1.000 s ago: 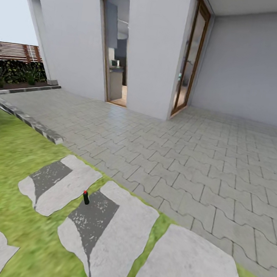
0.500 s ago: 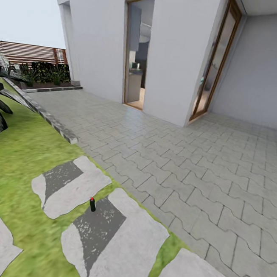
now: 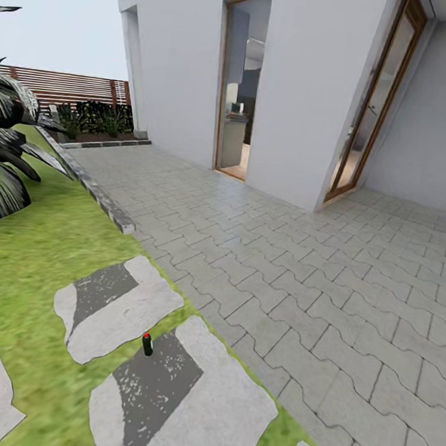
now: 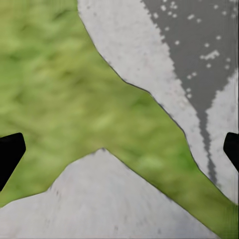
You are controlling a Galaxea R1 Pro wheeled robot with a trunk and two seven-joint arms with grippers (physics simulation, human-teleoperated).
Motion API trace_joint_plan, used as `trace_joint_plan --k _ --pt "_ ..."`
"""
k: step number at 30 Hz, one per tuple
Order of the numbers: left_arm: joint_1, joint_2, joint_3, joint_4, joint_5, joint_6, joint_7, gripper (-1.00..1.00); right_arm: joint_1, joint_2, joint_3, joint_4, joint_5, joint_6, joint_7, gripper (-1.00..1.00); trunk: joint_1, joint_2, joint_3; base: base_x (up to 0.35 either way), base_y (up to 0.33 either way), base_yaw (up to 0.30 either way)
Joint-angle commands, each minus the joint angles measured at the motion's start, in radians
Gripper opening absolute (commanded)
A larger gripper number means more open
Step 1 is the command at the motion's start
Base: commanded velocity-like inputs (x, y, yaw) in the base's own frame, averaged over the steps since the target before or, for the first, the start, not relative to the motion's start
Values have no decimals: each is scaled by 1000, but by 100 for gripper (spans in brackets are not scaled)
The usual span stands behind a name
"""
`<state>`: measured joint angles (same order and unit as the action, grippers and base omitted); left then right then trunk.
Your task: In the garden, pick up the pesticide atomizer on the floor and spray pesticide onto both trees until each tree trunk is fully covered.
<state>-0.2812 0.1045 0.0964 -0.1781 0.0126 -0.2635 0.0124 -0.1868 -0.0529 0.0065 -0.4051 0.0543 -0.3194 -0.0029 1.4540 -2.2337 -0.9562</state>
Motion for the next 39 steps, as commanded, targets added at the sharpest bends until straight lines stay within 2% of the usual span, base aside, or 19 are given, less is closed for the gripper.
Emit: trace_joint_plan --k 1,17,27,39 --pt "-1 0 3 1 1 -3 0 100 0 0 1 1 5 -3 0 100 0 0 -1 281 -167 9" --pt "0 0 3 -1 1 -3 0 100 0 4 1 -1 5 -3 1 100 0 0 -1 280 -168 19" --pt "0 0 3 -1 2 -3 0 100 0 4 1 0 6 -3 0 100 0 0 -1 226 -201 254" --pt "-1 0 5 -1 9 -3 0 100 0 4 1 0 6 -3 0 100 0 0 -1 112 -259 277"
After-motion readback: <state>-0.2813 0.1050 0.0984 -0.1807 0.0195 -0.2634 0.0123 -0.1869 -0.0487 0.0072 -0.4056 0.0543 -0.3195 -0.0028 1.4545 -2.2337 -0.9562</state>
